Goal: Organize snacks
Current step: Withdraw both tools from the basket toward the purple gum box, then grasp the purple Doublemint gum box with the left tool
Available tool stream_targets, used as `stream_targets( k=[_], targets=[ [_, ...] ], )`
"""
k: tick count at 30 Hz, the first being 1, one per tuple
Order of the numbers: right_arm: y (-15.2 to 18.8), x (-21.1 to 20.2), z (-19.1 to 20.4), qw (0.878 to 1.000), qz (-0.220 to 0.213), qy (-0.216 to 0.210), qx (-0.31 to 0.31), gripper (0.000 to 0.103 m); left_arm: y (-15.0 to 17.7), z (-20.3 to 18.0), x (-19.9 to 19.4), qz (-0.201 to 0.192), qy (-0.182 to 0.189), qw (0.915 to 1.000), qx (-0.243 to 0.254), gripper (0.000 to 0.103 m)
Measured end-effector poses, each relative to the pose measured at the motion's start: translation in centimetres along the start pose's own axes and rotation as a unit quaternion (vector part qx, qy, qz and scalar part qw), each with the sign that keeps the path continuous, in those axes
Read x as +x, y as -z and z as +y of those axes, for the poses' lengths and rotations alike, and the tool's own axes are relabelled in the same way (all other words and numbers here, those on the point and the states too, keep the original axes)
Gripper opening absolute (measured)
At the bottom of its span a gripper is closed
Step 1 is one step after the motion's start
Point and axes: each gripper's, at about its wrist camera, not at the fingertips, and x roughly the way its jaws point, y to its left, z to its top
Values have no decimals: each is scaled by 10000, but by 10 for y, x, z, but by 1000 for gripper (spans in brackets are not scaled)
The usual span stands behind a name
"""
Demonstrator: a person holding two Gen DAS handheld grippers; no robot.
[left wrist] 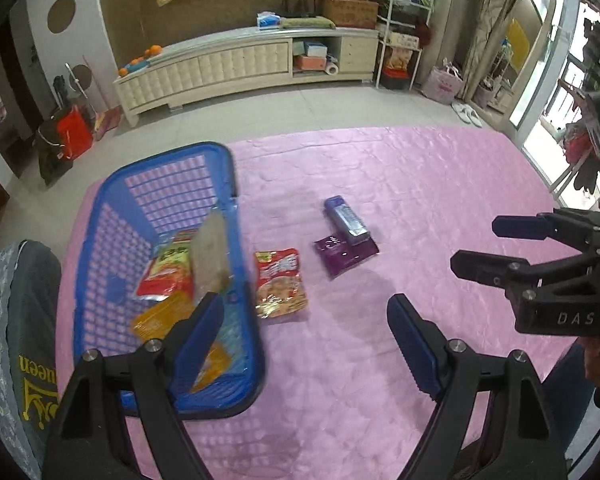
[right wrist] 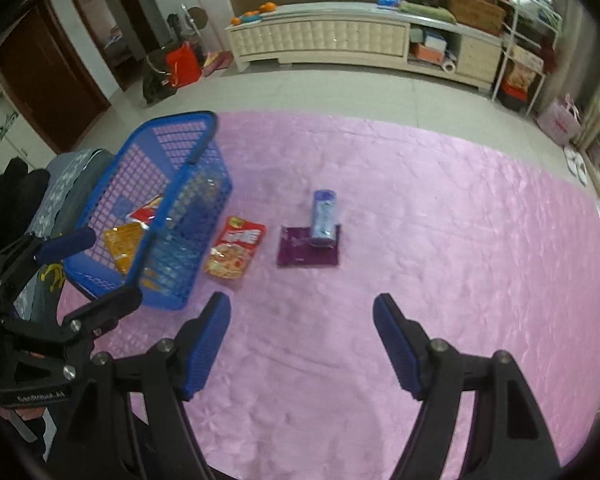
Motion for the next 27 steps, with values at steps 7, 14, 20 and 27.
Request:
stream_targets(
  k=[7, 14, 20, 27],
  targets=[
    [-3, 10, -34, 9999, 0, 138, -24, 78, -33, -29, 31, 253, -10, 9995, 166, 82],
    [-10, 34, -73, 9998, 133, 58, 167, 78, -61, -50, 77, 611, -72, 9980, 126, 82],
    [-17, 65, -111, 9969, 303, -194, 698, 85, -83, -53, 118, 893, -257, 9957, 53, 82],
    [-23, 101, -147, 9918, 476, -176, 1170, 91, -96, -44, 165, 1318, -289, 9904, -285, 82]
  ],
)
